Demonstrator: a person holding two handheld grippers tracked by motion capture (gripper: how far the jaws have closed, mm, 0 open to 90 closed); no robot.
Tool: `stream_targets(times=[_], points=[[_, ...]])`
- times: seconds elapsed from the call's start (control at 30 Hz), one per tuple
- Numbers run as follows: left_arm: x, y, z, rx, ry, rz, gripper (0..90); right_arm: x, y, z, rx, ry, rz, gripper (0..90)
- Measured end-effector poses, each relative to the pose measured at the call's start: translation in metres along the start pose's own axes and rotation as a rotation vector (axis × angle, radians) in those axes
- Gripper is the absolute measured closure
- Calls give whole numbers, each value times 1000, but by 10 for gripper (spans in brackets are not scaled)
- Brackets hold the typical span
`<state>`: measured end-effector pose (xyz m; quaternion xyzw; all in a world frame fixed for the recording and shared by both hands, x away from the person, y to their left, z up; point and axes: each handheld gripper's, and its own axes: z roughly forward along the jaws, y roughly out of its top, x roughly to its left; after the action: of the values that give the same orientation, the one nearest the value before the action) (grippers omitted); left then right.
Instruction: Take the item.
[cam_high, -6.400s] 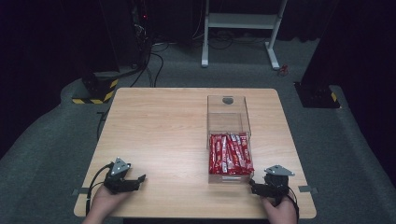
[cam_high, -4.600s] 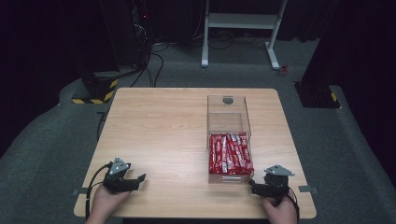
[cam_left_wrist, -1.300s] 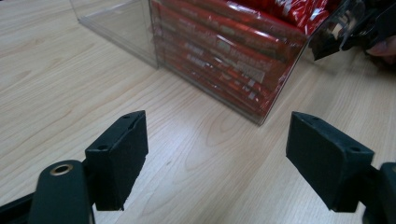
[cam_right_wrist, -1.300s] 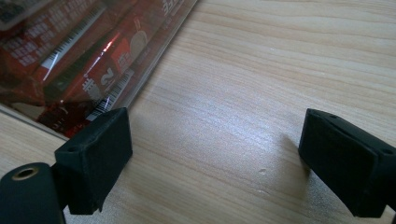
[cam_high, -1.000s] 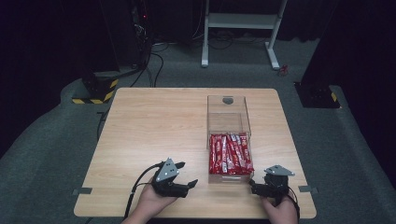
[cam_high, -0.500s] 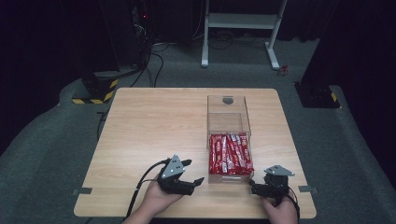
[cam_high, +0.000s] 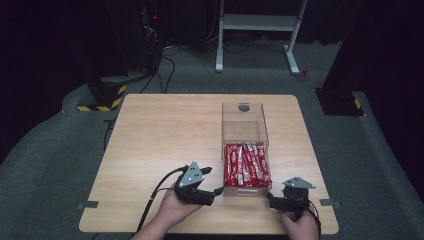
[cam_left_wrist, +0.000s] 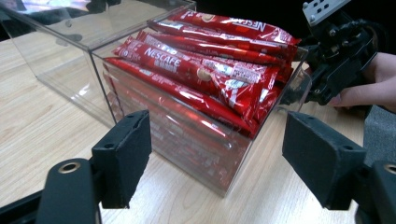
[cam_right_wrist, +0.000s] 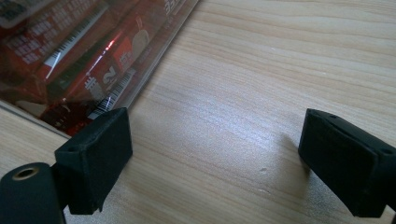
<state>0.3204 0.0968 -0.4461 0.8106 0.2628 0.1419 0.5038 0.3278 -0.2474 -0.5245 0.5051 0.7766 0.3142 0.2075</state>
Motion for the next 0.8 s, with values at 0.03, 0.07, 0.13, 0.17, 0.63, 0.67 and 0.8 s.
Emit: stream_targets(times=[0.03, 0.07, 0.13, 0.17, 0.63, 0.67, 0.8], points=[[0, 1, 1, -1, 1, 0, 248, 0, 0, 0, 0, 0, 0, 94], [0, 2, 1, -1, -2, 1, 250, 0, 0, 0, 0, 0, 0, 94], [0, 3, 3, 1, -1, 0, 255, 0, 0, 0, 0, 0, -2, 94], [0, 4, 4, 2, -1, -1, 257, 0, 0, 0, -1, 0, -2, 94], [-1, 19, 19, 7, -25, -3, 325, 0, 0, 0, 0, 0, -1, 94], [-1, 20, 21, 7, -28, -7, 335, 0, 0, 0, 0, 0, 1, 95], [0, 24, 27, 9, -31, -15, 392, 0, 0, 0, -1, 1, -2, 94]])
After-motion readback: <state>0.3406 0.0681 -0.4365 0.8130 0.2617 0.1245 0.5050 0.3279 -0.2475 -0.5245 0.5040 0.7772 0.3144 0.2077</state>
